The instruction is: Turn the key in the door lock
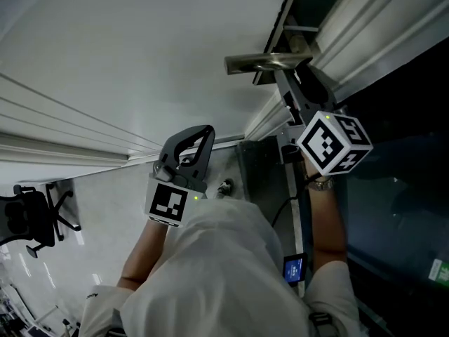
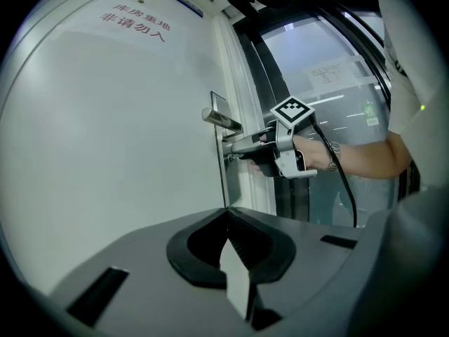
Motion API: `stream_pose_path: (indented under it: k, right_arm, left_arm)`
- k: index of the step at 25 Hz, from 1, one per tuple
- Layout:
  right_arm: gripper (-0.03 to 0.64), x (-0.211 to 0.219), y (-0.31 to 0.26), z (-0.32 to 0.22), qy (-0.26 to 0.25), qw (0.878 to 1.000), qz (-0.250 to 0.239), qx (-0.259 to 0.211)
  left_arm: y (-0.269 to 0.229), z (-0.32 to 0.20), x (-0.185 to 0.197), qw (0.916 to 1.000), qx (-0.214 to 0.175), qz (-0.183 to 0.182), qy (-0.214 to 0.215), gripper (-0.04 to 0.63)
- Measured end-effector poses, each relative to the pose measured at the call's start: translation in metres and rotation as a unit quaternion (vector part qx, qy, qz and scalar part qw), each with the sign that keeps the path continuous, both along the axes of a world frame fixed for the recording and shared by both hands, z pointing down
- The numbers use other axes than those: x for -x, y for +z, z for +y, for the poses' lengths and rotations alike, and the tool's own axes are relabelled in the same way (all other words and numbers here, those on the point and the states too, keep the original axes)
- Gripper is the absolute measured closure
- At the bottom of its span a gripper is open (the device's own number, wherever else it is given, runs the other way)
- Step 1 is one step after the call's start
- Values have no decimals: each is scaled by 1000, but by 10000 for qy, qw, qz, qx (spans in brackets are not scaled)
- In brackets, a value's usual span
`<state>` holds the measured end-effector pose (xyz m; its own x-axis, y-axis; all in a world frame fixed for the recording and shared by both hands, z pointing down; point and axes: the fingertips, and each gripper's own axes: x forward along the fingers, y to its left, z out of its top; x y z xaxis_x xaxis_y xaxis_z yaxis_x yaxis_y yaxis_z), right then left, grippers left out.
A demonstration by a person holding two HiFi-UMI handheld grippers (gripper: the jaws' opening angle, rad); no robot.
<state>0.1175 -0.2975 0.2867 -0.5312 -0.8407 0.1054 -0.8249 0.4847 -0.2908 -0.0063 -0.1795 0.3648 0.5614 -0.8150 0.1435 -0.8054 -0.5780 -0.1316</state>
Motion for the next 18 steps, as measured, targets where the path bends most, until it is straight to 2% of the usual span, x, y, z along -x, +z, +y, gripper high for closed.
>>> stream_pose_path:
  k: [2,3,5,7,9,10,12,14,15,16,18]
  right_arm:
    - [440,6,0,4,126,9908,1222,-572]
    - [440,9,1,6,190,9791,1838,-853]
    - [440,14,2,10,364,9433,2991,-1393]
    - [440,17,4,12,561,9007,3904,-1821]
    - [440,18,7,13,680,8657,4512,-2056]
    - [441,19,9,12,696,8543,4707,-2091]
    - [441,20,14,10,700,8395,4958,-2111]
    - [442,20,16,8,730,8312,5088,-2119]
    - [453,20,16,7,763,8293,5113,-2123]
    - [495,19,16,7,798,8289,5112,-2126]
    - [509,19,14,6,837,8336,5031,-2121]
  left_arm:
    - [1,1,1,10000,-5,-18,6,591]
    - [1,1,1,10000,-6,-18,7,591]
    - [0,1,1,10000,-12,-14,8,591]
    - [0,0,1,10000,-24,-22,5,591]
    - [0,0,0,10000,-32,-18,0,591]
    - [0,0,0,10000,-31,-14,1,591]
    - [0,0,-1,10000,-26,-20,4,591]
    - [0,0,-1,10000,-25,-26,3,591]
    - [0,0,-1,10000,-27,-26,5,591]
    - [-1,0,-1,10000,-29,-24,8,591]
    - [-2,0,-2,10000,-27,-11,9,591]
